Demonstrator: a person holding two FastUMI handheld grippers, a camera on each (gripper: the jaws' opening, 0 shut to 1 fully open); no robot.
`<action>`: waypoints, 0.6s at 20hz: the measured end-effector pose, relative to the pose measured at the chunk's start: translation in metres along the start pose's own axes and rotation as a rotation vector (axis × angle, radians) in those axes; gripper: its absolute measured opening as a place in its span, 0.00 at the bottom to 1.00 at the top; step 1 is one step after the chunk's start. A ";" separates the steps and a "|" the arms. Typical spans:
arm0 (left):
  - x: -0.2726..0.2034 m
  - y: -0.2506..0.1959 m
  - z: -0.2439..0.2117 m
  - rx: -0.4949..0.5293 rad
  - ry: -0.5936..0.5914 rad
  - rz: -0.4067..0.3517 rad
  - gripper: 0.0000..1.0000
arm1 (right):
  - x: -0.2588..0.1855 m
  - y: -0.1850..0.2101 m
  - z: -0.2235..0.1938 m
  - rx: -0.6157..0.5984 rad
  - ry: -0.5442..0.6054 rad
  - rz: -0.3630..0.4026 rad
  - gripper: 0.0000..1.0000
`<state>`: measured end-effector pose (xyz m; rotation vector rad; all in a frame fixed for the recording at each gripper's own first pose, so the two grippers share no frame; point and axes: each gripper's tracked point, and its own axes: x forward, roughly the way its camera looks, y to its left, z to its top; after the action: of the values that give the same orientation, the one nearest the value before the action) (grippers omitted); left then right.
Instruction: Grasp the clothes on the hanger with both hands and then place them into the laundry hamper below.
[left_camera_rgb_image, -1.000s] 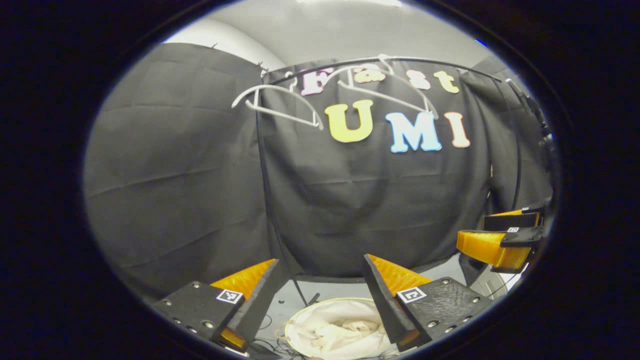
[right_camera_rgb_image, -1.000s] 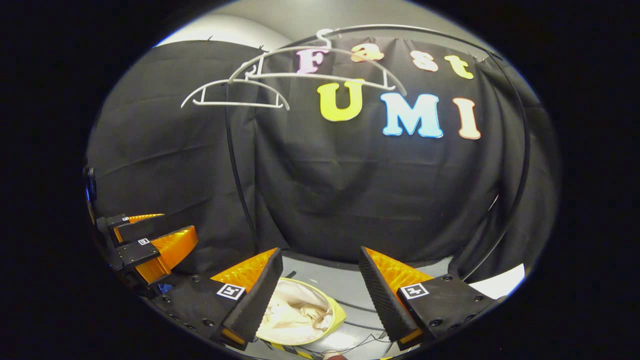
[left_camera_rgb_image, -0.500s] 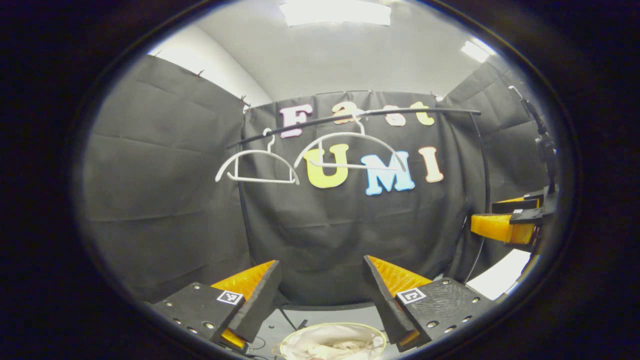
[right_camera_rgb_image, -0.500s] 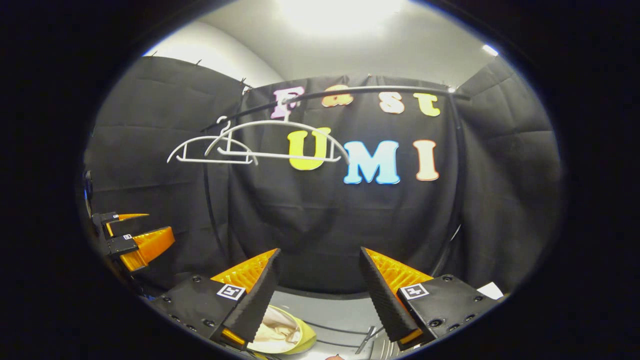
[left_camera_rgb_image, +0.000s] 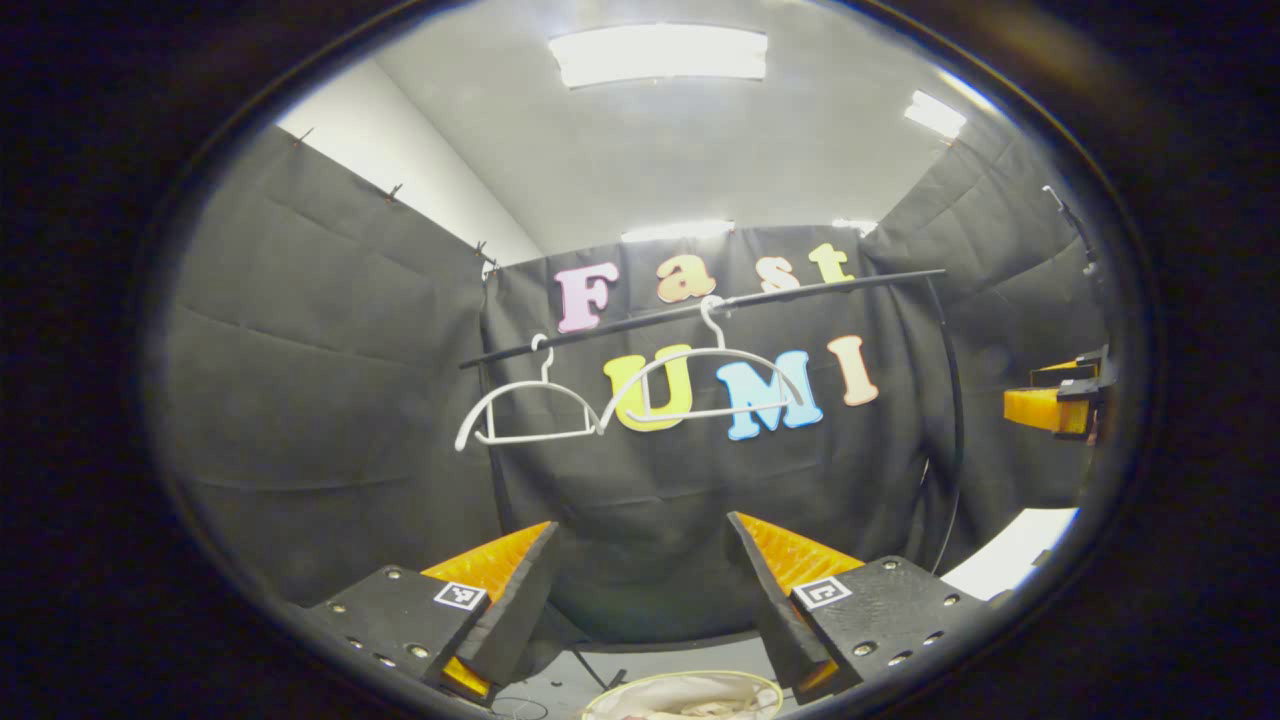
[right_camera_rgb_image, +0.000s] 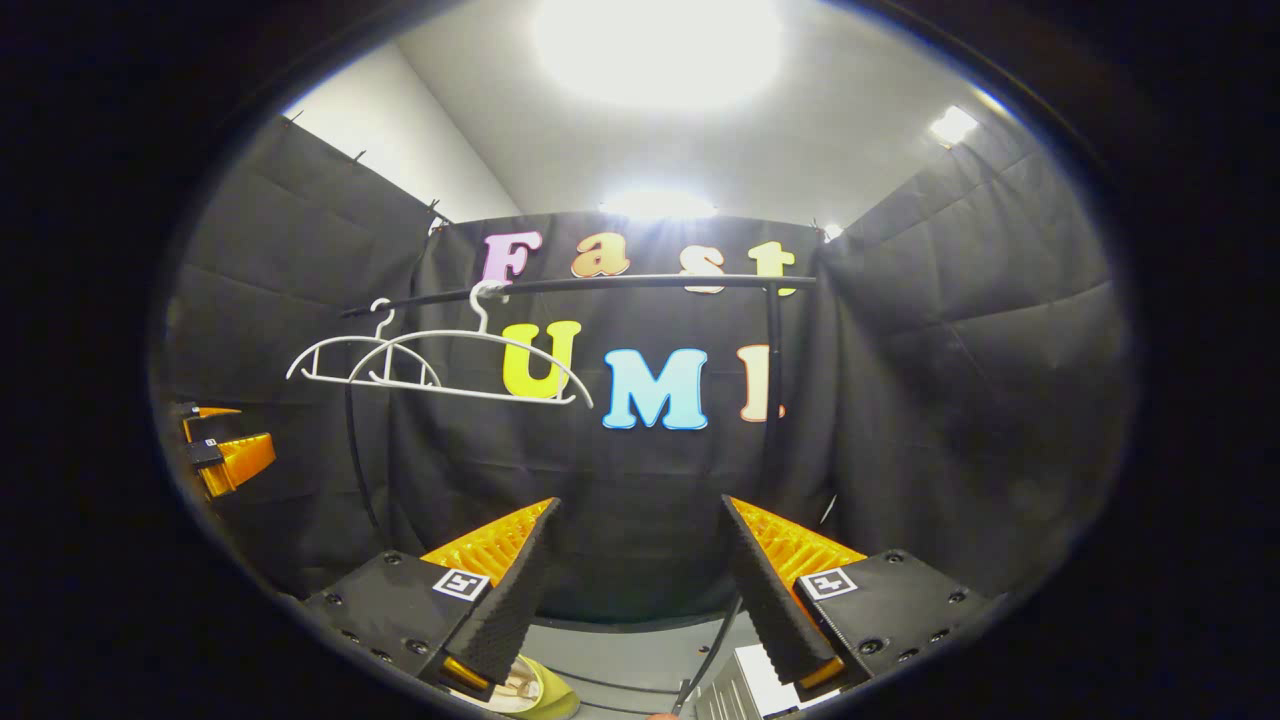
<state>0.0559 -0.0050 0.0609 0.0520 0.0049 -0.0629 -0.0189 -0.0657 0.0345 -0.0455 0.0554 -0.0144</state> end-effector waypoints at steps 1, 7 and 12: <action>-0.004 0.002 0.006 0.006 -0.011 0.004 0.95 | -0.004 -0.006 0.002 -0.004 -0.007 -0.011 0.94; -0.031 0.012 0.023 0.021 -0.035 0.012 0.95 | -0.032 -0.039 0.017 -0.024 -0.052 -0.062 0.94; -0.058 0.028 0.023 0.020 -0.027 0.043 0.95 | -0.052 -0.057 0.020 -0.041 -0.084 -0.095 0.97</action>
<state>-0.0003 0.0256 0.0855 0.0713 -0.0241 -0.0204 -0.0704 -0.1212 0.0599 -0.0900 -0.0301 -0.1067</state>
